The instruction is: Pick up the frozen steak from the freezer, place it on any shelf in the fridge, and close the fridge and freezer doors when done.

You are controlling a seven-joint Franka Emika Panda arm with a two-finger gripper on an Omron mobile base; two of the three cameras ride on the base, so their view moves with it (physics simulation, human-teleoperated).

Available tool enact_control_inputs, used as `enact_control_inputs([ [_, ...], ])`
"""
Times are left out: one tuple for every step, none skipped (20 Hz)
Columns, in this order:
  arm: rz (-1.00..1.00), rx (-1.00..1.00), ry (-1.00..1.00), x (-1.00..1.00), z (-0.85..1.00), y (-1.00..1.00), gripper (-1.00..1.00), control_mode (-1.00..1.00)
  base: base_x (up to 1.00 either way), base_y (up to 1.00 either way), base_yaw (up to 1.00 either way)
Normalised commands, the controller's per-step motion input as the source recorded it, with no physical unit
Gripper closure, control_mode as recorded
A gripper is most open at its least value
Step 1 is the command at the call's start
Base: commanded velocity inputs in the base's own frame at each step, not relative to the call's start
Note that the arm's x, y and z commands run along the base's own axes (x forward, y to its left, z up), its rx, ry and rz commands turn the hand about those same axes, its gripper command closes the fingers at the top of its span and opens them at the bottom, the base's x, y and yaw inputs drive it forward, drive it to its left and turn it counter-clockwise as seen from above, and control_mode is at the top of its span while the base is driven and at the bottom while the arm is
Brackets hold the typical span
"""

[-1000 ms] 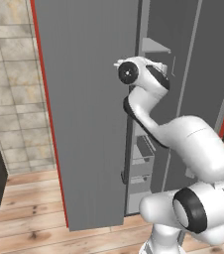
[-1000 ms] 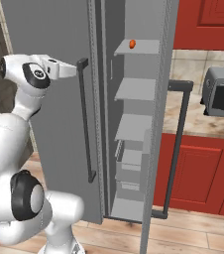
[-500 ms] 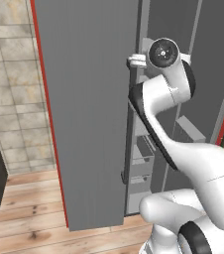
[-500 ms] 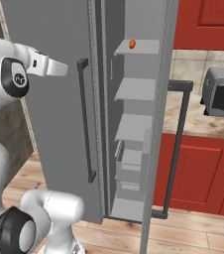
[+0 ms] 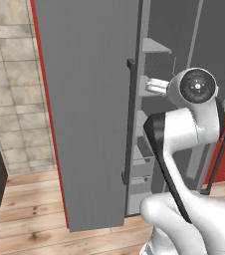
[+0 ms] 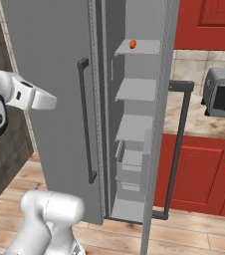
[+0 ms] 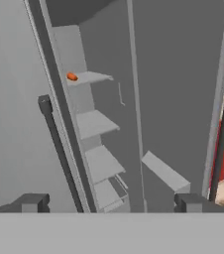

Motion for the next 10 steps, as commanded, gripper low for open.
enact_control_inputs([
  [0.00,0.17,0.00,-1.00,0.00,-0.53,-1.00,-1.00,0.00,0.00,0.00],
  [0.00,0.19,0.00,-1.00,0.00,-0.59,-1.00,-1.00,0.00,0.00,0.00],
  [0.00,0.20,0.00,-1.00,0.00,-0.68,-1.00,-1.00,0.00,0.00,0.00],
  [0.00,0.20,0.00,-1.00,0.00,-0.73,-1.00,-1.00,0.00,0.00,0.00],
  [0.00,0.21,0.00,-1.00,0.00,-0.84,-1.00,-1.00,0.00,0.00,0.00],
  [0.00,0.22,0.00,-1.00,0.02,-0.93,-1.00,-1.00,0.00,0.00,0.00],
  [0.00,0.23,0.00,-1.00,0.03,-1.00,-1.00,-1.00,0.00,0.00,0.00],
  [0.00,0.23,0.00,-1.00,0.02,-1.00,-1.00,-1.00,0.00,0.00,0.00],
  [0.00,0.23,0.00,-1.00,0.00,-1.00,-1.00,-1.00,0.00,0.00,0.00],
  [0.00,0.24,0.00,-1.00,0.00,-1.00,-1.00,-1.00,0.00,0.00,0.00],
])
